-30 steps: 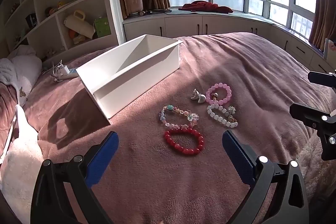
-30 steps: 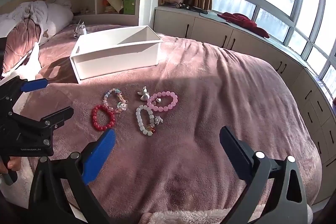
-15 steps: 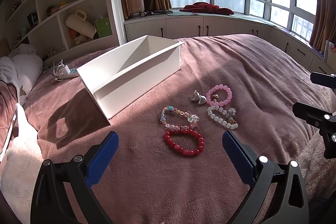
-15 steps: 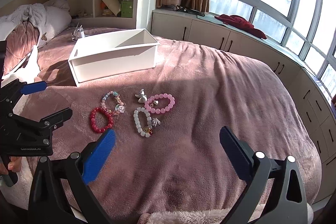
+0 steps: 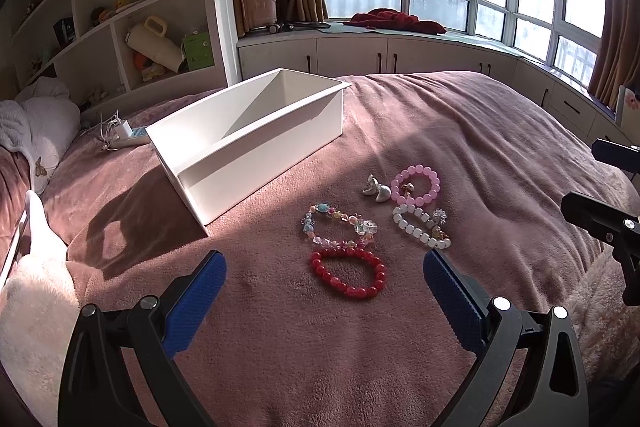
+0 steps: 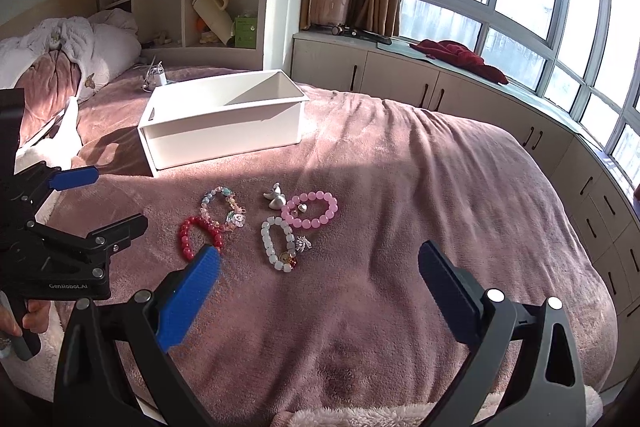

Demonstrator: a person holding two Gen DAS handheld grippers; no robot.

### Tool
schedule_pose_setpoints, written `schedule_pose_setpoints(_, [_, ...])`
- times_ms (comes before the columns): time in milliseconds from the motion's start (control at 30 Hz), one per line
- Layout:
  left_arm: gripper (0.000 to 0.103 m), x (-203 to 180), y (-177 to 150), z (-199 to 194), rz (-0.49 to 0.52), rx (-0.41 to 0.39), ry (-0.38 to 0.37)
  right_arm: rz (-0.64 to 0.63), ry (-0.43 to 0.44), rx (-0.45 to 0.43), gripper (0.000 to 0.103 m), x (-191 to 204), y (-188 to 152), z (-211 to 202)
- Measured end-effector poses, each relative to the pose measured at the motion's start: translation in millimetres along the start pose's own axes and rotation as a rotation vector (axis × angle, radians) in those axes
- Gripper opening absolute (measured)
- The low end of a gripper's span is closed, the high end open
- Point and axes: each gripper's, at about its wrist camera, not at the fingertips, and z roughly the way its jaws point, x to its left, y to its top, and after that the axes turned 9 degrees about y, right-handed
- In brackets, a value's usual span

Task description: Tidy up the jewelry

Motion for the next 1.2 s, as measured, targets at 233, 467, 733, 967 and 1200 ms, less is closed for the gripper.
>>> schedule_pose_setpoints(233, [0.1,2.6,-0.6,0.2,-0.002,0.002,-0.001,0.008,0.0,-0.006,0.098,-1.6,-1.2,-2.2])
schedule_pose_setpoints(467, [0.1,3.2,-3.1,1.1,-0.007,0.005,0.001,0.012,0.003,-0.004,0.098,-1.7,-2.1,-2.2])
schedule_pose_setpoints(733, [0.1,2.1,-4.5,2.8,-0.005,0.009,-0.001,0.015,0.001,-0.006,0.098,-1.7,-2.9,-2.2])
schedule_pose_setpoints(967, [0.1,2.2,-6.9,3.7,-0.011,0.009,0.007,0.008,0.005,-0.004,0.098,0.0,-3.7,-1.7])
schedule_pose_setpoints(1200, [0.1,1.2,-6.9,4.4,-0.009,0.013,0.01,0.011,0.006,0.0,0.098,-1.6,-4.2,0.8])
